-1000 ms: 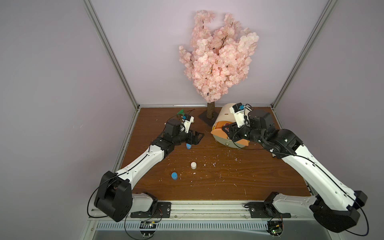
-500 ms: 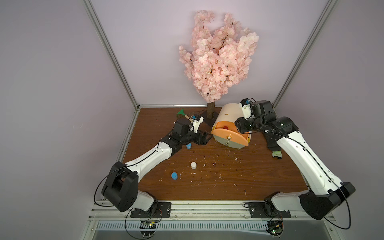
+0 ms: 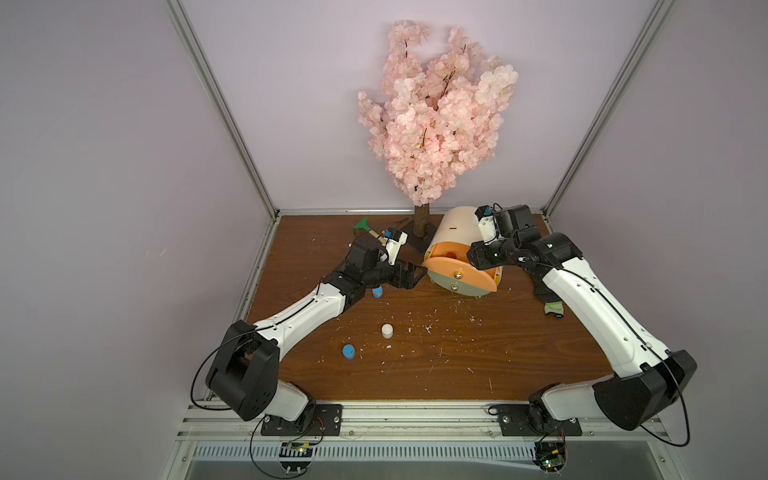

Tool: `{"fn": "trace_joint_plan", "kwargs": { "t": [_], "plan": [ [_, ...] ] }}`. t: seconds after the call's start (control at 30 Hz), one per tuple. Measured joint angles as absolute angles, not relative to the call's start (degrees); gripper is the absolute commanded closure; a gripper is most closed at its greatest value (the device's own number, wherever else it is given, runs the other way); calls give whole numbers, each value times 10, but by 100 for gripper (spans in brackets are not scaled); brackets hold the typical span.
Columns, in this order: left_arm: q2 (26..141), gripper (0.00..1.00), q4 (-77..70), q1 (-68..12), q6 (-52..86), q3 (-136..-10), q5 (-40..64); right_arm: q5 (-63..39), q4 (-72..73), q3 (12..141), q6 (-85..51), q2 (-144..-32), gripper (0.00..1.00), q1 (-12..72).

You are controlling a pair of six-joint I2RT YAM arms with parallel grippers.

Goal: Put the paint cans in the drawer according to color
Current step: Place the paint can in the drawer.

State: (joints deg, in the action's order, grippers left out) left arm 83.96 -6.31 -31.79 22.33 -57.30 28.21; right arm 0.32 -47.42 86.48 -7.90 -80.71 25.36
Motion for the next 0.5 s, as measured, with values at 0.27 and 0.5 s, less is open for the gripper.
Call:
{"fn": "trace_joint_plan", "kwargs": {
  "t": [0.27,0.5],
  "plan": [
    [846,10,-62,-318,223,-574,283,-1,-456,844,-79,-811,65,253],
    [846,11,-62,-318,223,-575,283,-2,-444,836,-86,-811,58,253]
  ]
}}
